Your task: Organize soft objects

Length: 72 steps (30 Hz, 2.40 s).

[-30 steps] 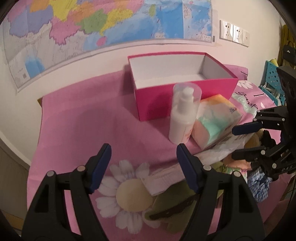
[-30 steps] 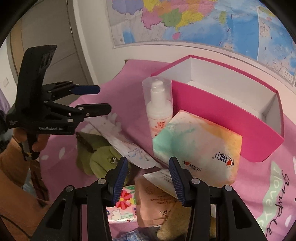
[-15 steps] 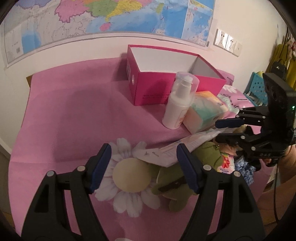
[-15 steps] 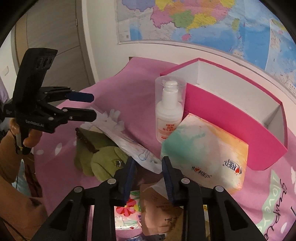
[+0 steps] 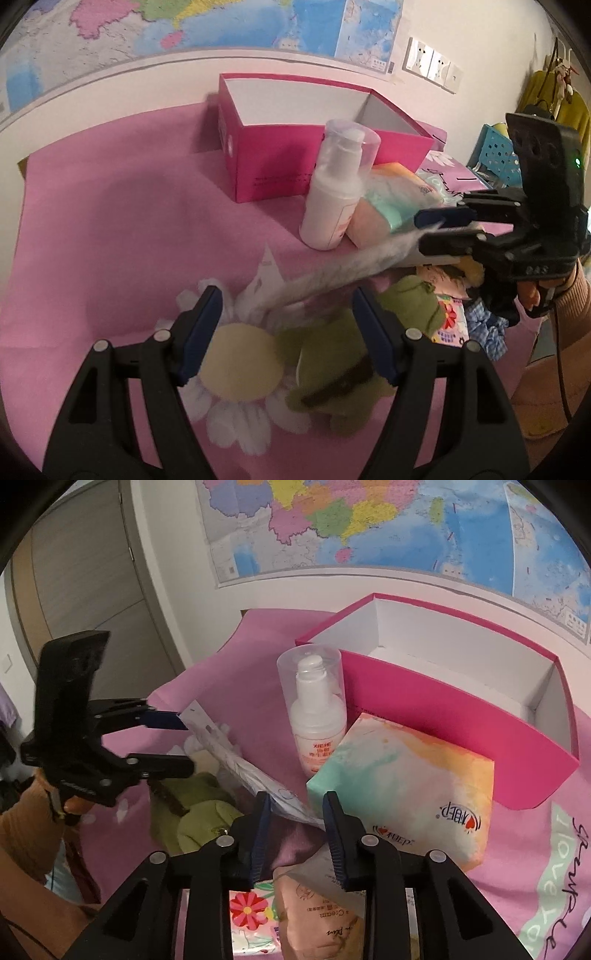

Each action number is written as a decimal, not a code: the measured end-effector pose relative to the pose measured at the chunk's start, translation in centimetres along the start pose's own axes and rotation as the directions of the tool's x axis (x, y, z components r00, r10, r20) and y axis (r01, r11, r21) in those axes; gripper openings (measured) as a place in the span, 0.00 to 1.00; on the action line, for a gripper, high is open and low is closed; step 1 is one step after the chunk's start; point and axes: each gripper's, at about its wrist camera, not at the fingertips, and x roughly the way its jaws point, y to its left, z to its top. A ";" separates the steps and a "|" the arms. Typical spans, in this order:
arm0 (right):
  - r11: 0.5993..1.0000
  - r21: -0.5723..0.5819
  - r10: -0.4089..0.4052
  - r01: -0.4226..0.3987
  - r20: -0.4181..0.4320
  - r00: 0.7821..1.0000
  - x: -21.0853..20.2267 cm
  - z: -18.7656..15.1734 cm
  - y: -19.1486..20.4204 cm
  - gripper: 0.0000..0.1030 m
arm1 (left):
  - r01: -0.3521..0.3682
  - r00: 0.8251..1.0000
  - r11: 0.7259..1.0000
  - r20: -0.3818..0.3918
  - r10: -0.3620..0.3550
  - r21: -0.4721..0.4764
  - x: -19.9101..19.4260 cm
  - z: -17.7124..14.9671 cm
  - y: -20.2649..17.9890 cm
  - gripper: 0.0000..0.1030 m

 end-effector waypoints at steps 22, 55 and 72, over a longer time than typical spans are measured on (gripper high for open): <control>0.999 0.028 0.040 -0.045 0.160 0.986 -4.6 1.6 0.8 0.11 | 0.035 0.990 0.999 0.137 -0.038 0.018 -5.1 2.2 -2.7 0.39; 0.983 0.180 -0.091 0.046 0.253 0.963 -3.2 11.8 -10.3 0.11 | -0.033 0.996 0.999 0.080 0.037 -0.043 3.4 17.1 -0.6 0.39; 0.943 0.305 -0.158 0.135 0.051 0.986 2.9 10.7 -13.9 0.36 | -0.103 0.993 0.983 0.048 0.111 -0.153 4.8 16.7 1.6 0.39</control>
